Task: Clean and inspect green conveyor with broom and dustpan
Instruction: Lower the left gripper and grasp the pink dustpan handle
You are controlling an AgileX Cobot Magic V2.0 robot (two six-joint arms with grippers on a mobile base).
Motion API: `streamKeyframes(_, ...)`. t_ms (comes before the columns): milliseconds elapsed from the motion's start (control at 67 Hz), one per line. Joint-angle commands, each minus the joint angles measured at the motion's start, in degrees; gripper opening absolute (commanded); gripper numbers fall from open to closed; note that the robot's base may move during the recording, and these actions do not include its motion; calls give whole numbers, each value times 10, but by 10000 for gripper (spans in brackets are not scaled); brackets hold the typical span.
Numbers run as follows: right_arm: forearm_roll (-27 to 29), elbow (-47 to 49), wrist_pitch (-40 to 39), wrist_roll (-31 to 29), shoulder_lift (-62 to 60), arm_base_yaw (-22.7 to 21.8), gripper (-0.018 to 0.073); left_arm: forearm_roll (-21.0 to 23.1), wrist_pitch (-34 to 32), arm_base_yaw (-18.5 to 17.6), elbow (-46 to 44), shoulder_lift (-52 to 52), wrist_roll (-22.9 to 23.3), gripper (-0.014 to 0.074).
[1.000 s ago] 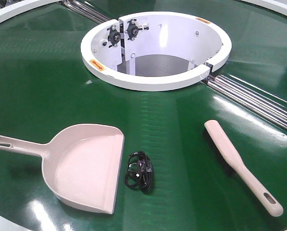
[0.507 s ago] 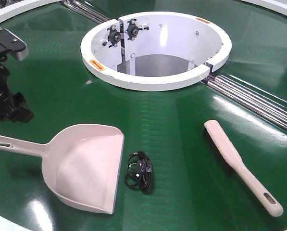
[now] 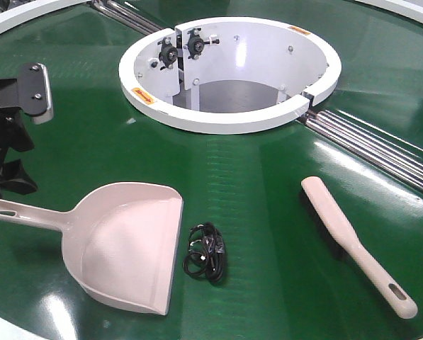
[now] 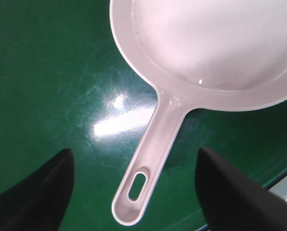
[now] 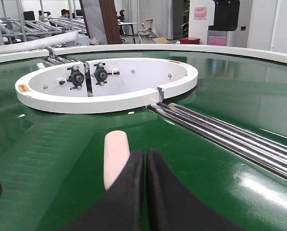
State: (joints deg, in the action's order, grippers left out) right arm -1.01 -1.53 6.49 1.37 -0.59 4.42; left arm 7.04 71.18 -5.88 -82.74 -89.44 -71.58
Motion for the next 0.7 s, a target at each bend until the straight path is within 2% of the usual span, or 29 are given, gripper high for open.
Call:
streamKeyframes(0, -4, -13, -43, -2, -10, -1, -10, 5, -2, -14, -17, 9, -19, 489)
streamKeyframes(90, -4, -13, -43, -2, -10, -1, -10, -6, -7, -25, -5, 1, -24, 489)
streamKeyframes(328, -4, -13, -43, -2, -10, -1, -10, -81, -29, -43, 66, -9, -26, 489)
streamKeyframes(522, -4, -13, -43, -2, -10, -1, -10, -83, -79, -53, 90, -9, -71, 489)
streamKeyframes(687, -4, -13, -43, -2, -10, -1, -10, -83, -117, -54, 91, -11, -75, 489)
